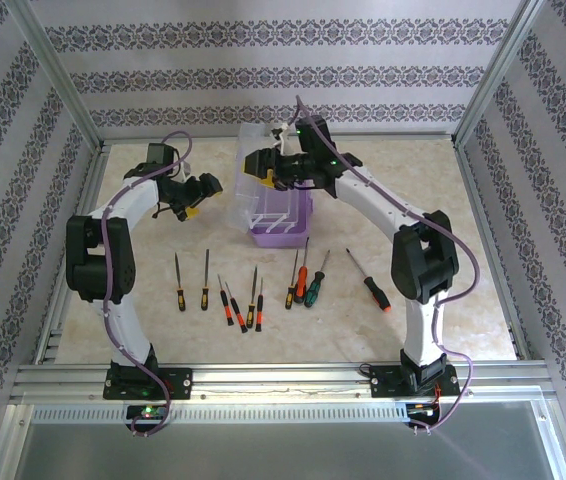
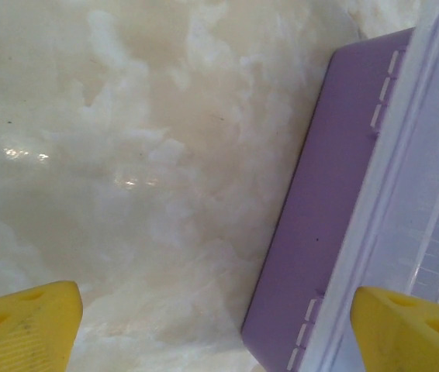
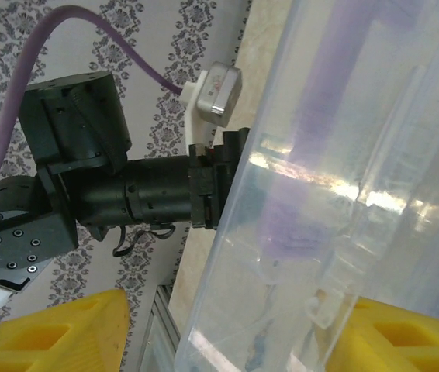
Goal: Pack the tool kit
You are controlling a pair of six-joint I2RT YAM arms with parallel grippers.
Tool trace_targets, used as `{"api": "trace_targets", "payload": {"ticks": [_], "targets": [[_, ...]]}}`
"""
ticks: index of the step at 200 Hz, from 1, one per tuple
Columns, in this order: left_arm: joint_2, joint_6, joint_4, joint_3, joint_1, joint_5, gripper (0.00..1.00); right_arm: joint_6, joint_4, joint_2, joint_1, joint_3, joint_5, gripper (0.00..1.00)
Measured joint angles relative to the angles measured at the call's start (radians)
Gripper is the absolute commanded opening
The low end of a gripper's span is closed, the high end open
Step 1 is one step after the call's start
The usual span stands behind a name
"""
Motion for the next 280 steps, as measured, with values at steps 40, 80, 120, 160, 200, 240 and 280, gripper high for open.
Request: {"api": "trace_targets", "payload": {"ticks": [40,80,120,160,200,240,280], "targets": [[0.000,-0.003,0.035,-0.017,0.000,0.034,0.89,-0.048,-0.097,0.063,0.042,0.119,0.031,0.66],[0.007,-0.015,0.068,-0.024,0.000,0.053,0.89,-0.076,-0.195,0.117,0.065,0.228,0.051,0.66],[0.015,-0.021,0.075,-0.025,0.000,0.055,0.89,-0.112,-0.260,0.135,0.071,0.269,0.080,0.68],[0.004,-0.018,0.056,-0.025,0.000,0.034,0.91,-0.148,-0.306,0.117,0.057,0.246,0.132,0.71],[-0.027,-0.010,0.001,-0.011,0.000,0.011,0.92,-0.160,-0.320,0.040,0.006,0.192,0.145,0.72],[-0.072,0.025,-0.078,0.048,0.000,-0.040,0.94,-0.172,-0.314,-0.026,-0.030,0.163,0.146,0.73],[-0.154,0.095,-0.223,0.203,-0.016,-0.196,1.00,-0.201,-0.299,-0.146,-0.089,0.019,0.205,0.74]]}}
